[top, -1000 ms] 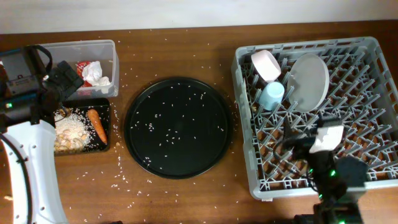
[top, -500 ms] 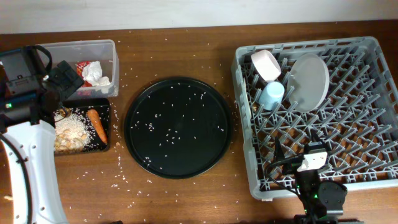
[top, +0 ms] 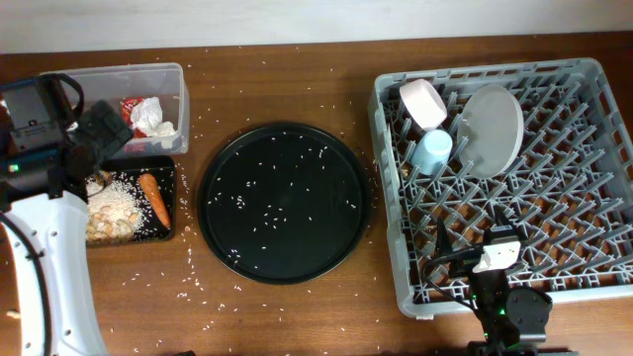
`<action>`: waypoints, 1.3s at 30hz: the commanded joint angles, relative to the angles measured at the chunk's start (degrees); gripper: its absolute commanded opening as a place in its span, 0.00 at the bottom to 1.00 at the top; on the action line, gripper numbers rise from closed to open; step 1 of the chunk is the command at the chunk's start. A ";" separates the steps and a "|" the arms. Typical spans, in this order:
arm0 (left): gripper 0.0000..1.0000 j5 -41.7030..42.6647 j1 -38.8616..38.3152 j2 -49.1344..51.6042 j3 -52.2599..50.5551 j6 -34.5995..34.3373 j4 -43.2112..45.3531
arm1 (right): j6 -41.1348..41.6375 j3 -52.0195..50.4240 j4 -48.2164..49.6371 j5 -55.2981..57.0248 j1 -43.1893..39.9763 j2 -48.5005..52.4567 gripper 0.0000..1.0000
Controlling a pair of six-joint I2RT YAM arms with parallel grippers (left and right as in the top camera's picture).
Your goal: Sort waste into correct bins and load items into the dishwasher rack
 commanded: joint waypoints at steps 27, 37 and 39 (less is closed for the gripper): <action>0.99 5.79 -12.87 -82.73 -86.71 33.55 50.01 | -0.37 -0.37 -0.24 -0.35 -0.33 -0.59 0.98; 0.99 5.81 -12.87 -82.73 -86.71 33.55 50.01 | -0.37 -0.37 -0.24 -0.35 -0.33 -0.59 0.99; 0.99 5.81 -12.87 -82.73 -86.68 33.55 50.01 | -0.37 -0.37 -0.24 -0.35 -0.33 -0.59 0.98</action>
